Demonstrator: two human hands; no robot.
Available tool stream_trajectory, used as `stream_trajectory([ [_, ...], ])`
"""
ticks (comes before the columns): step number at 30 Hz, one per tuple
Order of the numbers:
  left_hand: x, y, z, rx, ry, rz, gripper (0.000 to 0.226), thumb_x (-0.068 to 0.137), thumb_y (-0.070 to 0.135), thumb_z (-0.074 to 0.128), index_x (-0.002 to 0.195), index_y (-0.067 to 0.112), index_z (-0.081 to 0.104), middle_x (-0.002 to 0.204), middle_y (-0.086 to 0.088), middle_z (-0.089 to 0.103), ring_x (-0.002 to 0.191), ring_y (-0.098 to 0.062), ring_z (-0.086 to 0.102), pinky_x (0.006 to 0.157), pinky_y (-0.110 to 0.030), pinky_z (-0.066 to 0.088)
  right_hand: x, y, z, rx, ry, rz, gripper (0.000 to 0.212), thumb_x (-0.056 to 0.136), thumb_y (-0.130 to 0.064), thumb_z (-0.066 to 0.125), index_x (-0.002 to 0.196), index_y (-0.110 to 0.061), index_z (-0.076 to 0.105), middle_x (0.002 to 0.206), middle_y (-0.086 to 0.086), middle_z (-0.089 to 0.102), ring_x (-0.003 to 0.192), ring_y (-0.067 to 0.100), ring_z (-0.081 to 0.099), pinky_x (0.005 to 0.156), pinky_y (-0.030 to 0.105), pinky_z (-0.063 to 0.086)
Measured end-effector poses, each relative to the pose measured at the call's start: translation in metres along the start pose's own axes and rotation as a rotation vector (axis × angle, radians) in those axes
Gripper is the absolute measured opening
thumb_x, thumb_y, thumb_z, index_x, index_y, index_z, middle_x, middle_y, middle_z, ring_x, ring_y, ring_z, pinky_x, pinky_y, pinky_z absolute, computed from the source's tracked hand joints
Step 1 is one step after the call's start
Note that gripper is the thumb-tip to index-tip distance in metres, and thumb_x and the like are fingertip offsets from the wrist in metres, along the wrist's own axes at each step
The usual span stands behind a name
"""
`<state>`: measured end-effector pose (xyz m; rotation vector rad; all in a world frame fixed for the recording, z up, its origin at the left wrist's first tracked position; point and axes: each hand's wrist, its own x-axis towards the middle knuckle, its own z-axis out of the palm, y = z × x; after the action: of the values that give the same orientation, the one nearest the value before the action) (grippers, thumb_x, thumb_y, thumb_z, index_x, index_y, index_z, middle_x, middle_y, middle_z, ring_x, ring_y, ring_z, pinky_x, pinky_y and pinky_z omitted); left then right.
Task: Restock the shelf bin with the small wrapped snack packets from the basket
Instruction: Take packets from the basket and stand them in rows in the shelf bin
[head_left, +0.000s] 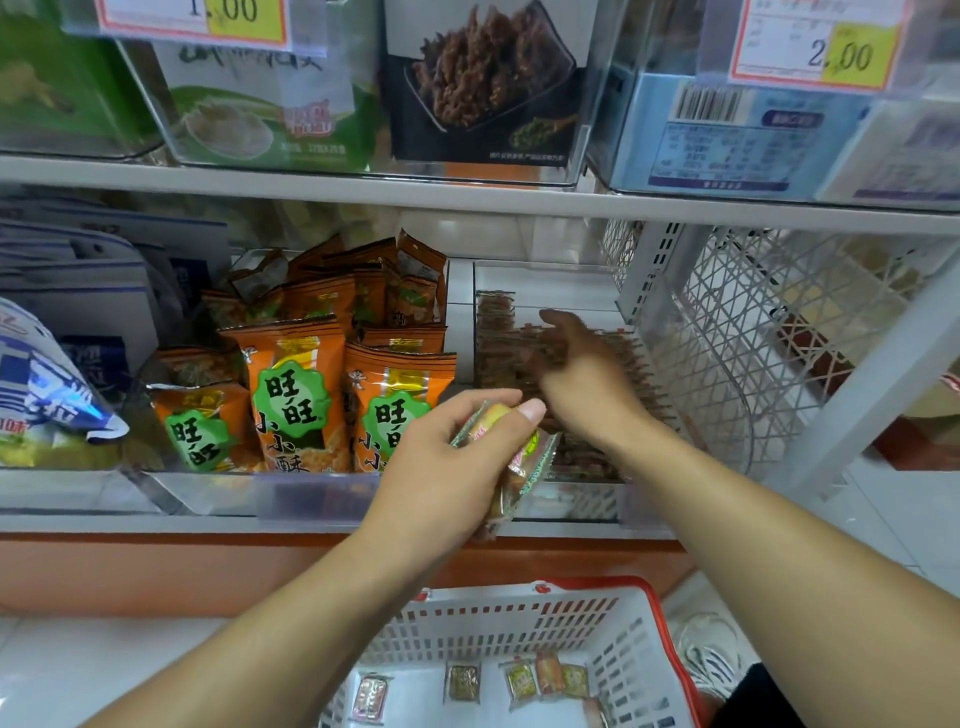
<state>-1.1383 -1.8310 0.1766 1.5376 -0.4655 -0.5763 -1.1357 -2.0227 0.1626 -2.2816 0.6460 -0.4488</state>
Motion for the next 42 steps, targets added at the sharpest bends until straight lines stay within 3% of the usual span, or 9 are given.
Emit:
stream_trajectory([
  [3, -0.002, 0.002, 0.002, 0.006, 0.046, 0.091, 0.038, 0.078, 0.062, 0.068, 0.107, 0.038, 0.073, 0.078, 0.003, 0.076, 0.054, -0.009, 0.064, 0.049, -0.025, 0.049, -0.033, -0.011, -0.023, 0.495, -0.013, -0.024, 0.039, 0.085, -0.062, 0.062, 0.094, -0.025, 0.068, 0.084, -0.01, 0.07, 0.075, 0.008, 0.065, 0.071, 0.032, 0.054],
  [6, -0.001, -0.001, 0.003, 0.082, 0.073, 0.194, 0.042, 0.082, 0.064, 0.058, 0.106, 0.033, 0.074, 0.083, 0.011, 0.076, 0.069, -0.003, 0.07, 0.058, -0.016, 0.053, -0.079, -0.016, -0.031, 0.658, -0.252, -0.101, 0.039, 0.076, -0.065, 0.074, 0.09, -0.029, 0.066, 0.075, -0.003, 0.061, 0.061, 0.012, 0.056, 0.052, 0.027, 0.049],
  [9, -0.001, -0.005, 0.006, 0.08, 0.0, 0.171, 0.052, 0.094, 0.065, 0.043, 0.102, 0.024, 0.074, 0.086, 0.0, 0.078, 0.085, -0.015, 0.075, 0.078, -0.038, 0.061, -0.101, -0.016, -0.026, 0.717, -0.335, -0.125, 0.035, 0.076, -0.045, 0.083, 0.099, -0.025, 0.064, 0.079, -0.009, 0.063, 0.059, 0.012, 0.056, 0.054, 0.029, 0.051],
  [13, 0.001, -0.006, 0.006, 0.131, 0.1, 0.118, 0.061, 0.096, 0.07, 0.029, 0.1, 0.033, 0.077, 0.09, 0.013, 0.078, 0.086, -0.001, 0.071, 0.072, -0.022, 0.055, -0.105, -0.015, -0.027, 0.843, -0.362, 0.052, 0.035, 0.08, -0.032, 0.077, 0.11, -0.019, 0.064, 0.085, 0.001, 0.069, 0.063, 0.012, 0.062, 0.056, 0.03, 0.053],
  [19, 0.005, -0.005, 0.002, 0.155, 0.041, 0.108, 0.034, 0.108, 0.025, 0.044, 0.114, 0.044, 0.071, 0.097, 0.012, 0.074, 0.077, -0.009, 0.064, 0.061, -0.033, 0.046, -0.095, -0.01, -0.04, 0.938, -0.223, 0.217, 0.024, 0.088, -0.015, 0.07, 0.111, -0.015, 0.066, 0.095, 0.003, 0.075, 0.071, 0.014, 0.065, 0.053, 0.022, 0.05],
  [24, 0.003, -0.012, 0.004, 0.127, -0.011, 0.155, 0.046, 0.103, 0.026, 0.056, 0.143, 0.046, 0.045, 0.096, 0.011, 0.073, 0.088, -0.024, 0.069, 0.086, -0.042, 0.055, -0.093, -0.007, -0.047, 1.013, -0.207, 0.327, 0.019, 0.091, -0.012, 0.066, 0.109, -0.015, 0.072, 0.1, 0.007, 0.076, 0.077, 0.014, 0.069, 0.055, 0.022, 0.053],
  [26, 0.004, -0.012, 0.006, 0.109, -0.006, 0.158, 0.045, 0.1, 0.026, 0.062, 0.139, 0.04, 0.045, 0.082, 0.013, 0.069, 0.075, -0.012, 0.065, 0.078, -0.028, 0.052, -0.093, -0.005, -0.049, 0.998, -0.216, 0.321, 0.017, 0.092, -0.012, 0.064, 0.106, -0.017, 0.071, 0.096, 0.006, 0.076, 0.078, 0.014, 0.069, 0.056, 0.023, 0.053],
  [30, 0.004, -0.008, 0.007, 0.016, 0.032, 0.113, 0.022, 0.096, 0.025, 0.067, 0.117, 0.026, 0.06, 0.091, -0.002, 0.076, 0.09, -0.019, 0.073, 0.089, -0.049, 0.054, -0.093, -0.003, -0.055, 1.023, -0.206, 0.314, 0.015, 0.088, -0.012, 0.066, 0.103, -0.017, 0.068, 0.093, 0.007, 0.075, 0.075, 0.014, 0.066, 0.055, 0.024, 0.052],
  [42, 0.005, -0.01, 0.004, 0.007, 0.085, 0.164, 0.008, 0.094, 0.032, 0.069, 0.098, 0.028, 0.074, 0.083, 0.005, 0.076, 0.053, 0.001, 0.059, 0.041, -0.015, 0.042, -0.094, 0.003, -0.059, 0.902, -0.244, 0.207, 0.035, 0.071, -0.025, 0.078, 0.103, -0.013, 0.07, 0.11, 0.021, 0.072, 0.093, 0.023, 0.071, 0.074, 0.034, 0.057],
])
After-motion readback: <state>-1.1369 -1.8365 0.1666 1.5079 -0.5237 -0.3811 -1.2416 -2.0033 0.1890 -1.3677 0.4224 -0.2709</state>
